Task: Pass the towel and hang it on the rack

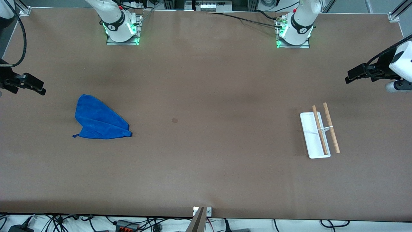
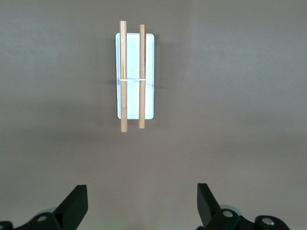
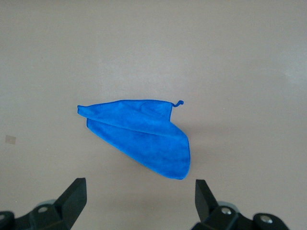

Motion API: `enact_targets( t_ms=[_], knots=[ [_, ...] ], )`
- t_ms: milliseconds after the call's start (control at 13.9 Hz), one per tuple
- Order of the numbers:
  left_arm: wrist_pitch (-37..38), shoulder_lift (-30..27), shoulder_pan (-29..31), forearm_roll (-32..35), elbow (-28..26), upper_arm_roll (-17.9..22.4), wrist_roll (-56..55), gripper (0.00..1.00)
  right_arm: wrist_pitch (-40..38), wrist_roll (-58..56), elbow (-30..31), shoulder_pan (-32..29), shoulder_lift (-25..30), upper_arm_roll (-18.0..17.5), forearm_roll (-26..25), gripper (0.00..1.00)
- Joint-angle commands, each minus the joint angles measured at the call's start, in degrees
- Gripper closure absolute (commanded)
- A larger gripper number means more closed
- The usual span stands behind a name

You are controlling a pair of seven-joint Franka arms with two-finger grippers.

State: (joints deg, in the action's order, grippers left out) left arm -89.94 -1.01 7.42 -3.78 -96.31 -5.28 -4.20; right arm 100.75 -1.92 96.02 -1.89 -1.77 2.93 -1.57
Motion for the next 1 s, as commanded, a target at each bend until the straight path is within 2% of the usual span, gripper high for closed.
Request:
enact_targets(
  t_ms=[0,143,502,932],
  knots=[
    [0.9,0.7,0.5,-1.4,1.6,0.0,1.7,0.00,0.5,0.2,2.8,0.0,2.2,-0.3,-0.6,0.00],
    [0.8,0.7,0.6,-1.4,1.6,0.0,1.9,0.00,0.6,0.2,4.8,0.1,3.6,-0.3,-0.6,0.00],
    [0.8,0.7,0.7,-1.4,1.6,-0.1,2.0,0.00,-0.1,0.9,4.5,0.2,2.7,-0.4,-0.4,0.00],
    [0.7,0.7,0.7,-1.4,1.6,0.0,2.0,0.00,1.7,0.4,2.9,3.6,-7.1,-0.3,-0.3,0.00]
  ],
)
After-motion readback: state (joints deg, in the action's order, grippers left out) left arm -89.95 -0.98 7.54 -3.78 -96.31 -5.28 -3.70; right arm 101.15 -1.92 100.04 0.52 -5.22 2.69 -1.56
